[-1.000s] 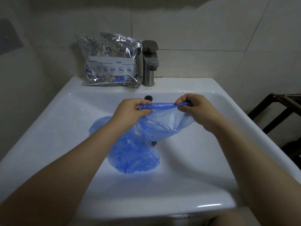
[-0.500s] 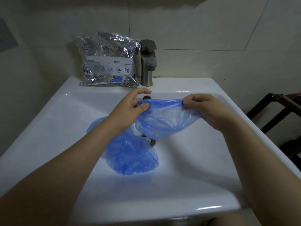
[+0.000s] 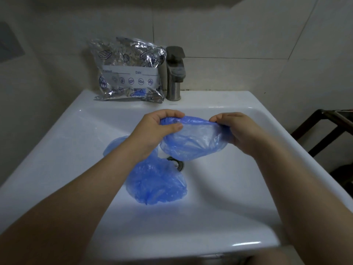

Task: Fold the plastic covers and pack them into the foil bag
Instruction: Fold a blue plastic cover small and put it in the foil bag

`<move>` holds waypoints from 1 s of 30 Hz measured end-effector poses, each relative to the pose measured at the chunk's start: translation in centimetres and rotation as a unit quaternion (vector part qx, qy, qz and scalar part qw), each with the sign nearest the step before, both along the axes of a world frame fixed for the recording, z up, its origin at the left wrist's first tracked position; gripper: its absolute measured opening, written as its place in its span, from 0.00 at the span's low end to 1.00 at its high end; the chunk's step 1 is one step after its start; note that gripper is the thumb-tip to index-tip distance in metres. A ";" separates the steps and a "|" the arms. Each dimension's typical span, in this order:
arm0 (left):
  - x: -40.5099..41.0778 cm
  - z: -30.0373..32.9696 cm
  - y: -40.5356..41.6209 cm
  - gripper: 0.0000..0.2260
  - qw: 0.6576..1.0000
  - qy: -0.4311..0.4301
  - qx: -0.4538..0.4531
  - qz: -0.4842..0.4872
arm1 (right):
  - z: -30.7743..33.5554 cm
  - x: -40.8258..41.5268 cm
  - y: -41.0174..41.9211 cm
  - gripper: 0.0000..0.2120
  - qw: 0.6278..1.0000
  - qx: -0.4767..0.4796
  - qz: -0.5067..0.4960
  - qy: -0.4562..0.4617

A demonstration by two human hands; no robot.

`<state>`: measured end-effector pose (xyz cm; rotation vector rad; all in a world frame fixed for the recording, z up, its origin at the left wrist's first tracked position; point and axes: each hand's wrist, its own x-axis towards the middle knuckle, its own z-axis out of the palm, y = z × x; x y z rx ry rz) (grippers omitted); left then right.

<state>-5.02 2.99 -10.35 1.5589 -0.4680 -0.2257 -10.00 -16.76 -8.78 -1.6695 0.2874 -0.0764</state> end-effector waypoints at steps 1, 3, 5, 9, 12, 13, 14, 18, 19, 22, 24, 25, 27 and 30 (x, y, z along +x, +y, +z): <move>0.1 -0.1 0.1 0.11 1.000 0.005 0.007 -0.002 | 0.0 0.0 -0.1 0.17 1.000 -0.002 0.001 0.009; 0.3 -0.2 0.3 0.12 1.000 0.014 0.018 -0.004 | 0.0 -0.2 -0.3 0.13 0.999 -0.013 0.026 0.024; 0.6 -0.3 0.4 0.12 0.999 0.018 0.043 -0.005 | 0.0 -0.3 -0.5 0.06 0.997 -0.040 0.056 0.029; 0.8 -0.6 0.5 0.12 0.983 -0.058 0.174 0.011 | -0.1 -0.2 -0.5 0.11 0.990 -0.137 0.036 0.000; 1.0 -0.6 0.6 0.10 0.932 -0.206 0.296 0.024 | -0.2 -0.1 -0.3 0.10 0.988 -0.154 0.022 -0.011; 1.1 -0.4 0.6 0.08 0.918 -0.245 0.312 0.024 | -0.2 -0.1 -0.3 0.09 0.989 -0.149 0.022 -0.008; 1.2 -0.4 0.6 0.07 0.914 -0.262 0.309 0.024 | -0.1 -0.1 -0.5 0.09 0.990 -0.138 0.024 -0.004; 1.2 -0.1 1.0 0.05 0.975 -0.131 0.181 0.002 | 0.1 -0.3 -1.2 0.07 0.997 -0.053 0.056 0.010; 1.1 -0.1 1.0 0.06 0.987 -0.087 0.137 -0.012 | 0.1 -0.4 -1.3 0.07 0.998 -0.026 0.060 0.004; 1.2 -0.1 1.2 0.10 0.997 -0.024 0.059 -0.052 | 0.0 -0.2 -1.3 0.09 0.998 0.038 0.049 -0.031; 1.1 0.1 1.2 0.13 0.997 -0.024 0.040 -0.064 | 0.0 -0.1 -1.1 0.11 0.997 0.050 0.037 -0.046; 1.0 0.2 1.2 0.15 0.997 -0.028 0.039 -0.062 | 0.0 -0.1 -0.9 0.11 0.997 0.048 0.040 -0.051; 0.6 0.5 0.9 0.17 0.997 -0.030 0.062 -0.043 | -0.1 -0.1 -0.5 0.14 0.997 0.018 0.054 -0.056; 0.2 0.7 0.4 0.12 0.996 0.001 0.093 -0.006 | -0.5 0.1 0.4 0.18 0.997 -0.056 0.041 -0.043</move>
